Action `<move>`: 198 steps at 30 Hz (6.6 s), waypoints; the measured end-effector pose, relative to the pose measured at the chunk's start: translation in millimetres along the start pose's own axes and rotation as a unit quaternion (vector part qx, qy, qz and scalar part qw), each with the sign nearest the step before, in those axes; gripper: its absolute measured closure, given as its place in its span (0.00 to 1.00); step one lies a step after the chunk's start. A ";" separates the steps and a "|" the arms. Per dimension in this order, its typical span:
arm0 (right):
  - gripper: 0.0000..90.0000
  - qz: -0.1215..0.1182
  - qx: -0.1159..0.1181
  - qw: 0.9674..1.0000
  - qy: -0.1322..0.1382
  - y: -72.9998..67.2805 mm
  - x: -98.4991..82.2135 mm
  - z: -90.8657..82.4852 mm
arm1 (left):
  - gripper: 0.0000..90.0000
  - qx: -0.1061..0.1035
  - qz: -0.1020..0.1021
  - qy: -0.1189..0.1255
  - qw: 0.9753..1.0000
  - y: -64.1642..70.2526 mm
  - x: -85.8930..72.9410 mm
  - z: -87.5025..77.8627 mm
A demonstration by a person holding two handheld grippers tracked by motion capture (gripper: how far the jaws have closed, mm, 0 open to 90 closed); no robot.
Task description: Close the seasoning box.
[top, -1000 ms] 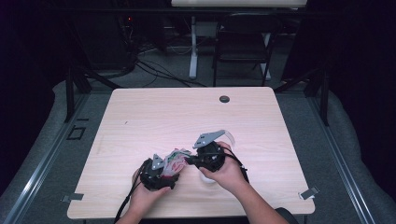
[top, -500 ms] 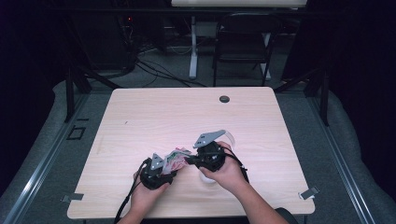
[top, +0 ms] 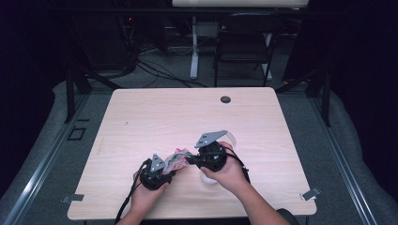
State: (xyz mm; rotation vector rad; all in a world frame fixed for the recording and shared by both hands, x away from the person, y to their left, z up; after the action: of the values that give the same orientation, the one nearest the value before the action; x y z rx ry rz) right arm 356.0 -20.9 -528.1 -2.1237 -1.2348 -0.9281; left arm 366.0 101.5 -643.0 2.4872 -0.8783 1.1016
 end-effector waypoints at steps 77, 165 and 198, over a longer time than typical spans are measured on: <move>0.61 -0.023 -0.040 0.997 0.067 7.9 -0.5 -59.7 | 0.67 0.078 0.095 0.024 0.992 -8.2 45.8 -27.1; 0.86 -0.067 -0.036 0.996 0.052 -1.9 0.4 -50.0 | 0.67 0.136 0.223 0.012 0.965 4.4 76.3 -24.0; 1.00 -0.033 -0.018 0.998 0.052 1.1 -4.9 -48.4 | 0.67 0.188 0.282 0.026 0.941 0.2 87.9 -32.2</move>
State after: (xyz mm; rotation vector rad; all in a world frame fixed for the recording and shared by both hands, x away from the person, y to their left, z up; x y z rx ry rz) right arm 340.6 -58.4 -501.2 -2.0448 -1.2516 -1.0825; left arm 393.4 80.0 -556.1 2.5405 -1.5534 1.6409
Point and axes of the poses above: each handheld gripper's, and its own axes: z roughly forward along the jaws, x roughly out of its top, y roughly to its right, the point moved 9 cm from there along z, roughly forward along the jaws, and after that the axes turned 2 degrees about -z, right-handed, at the moved point
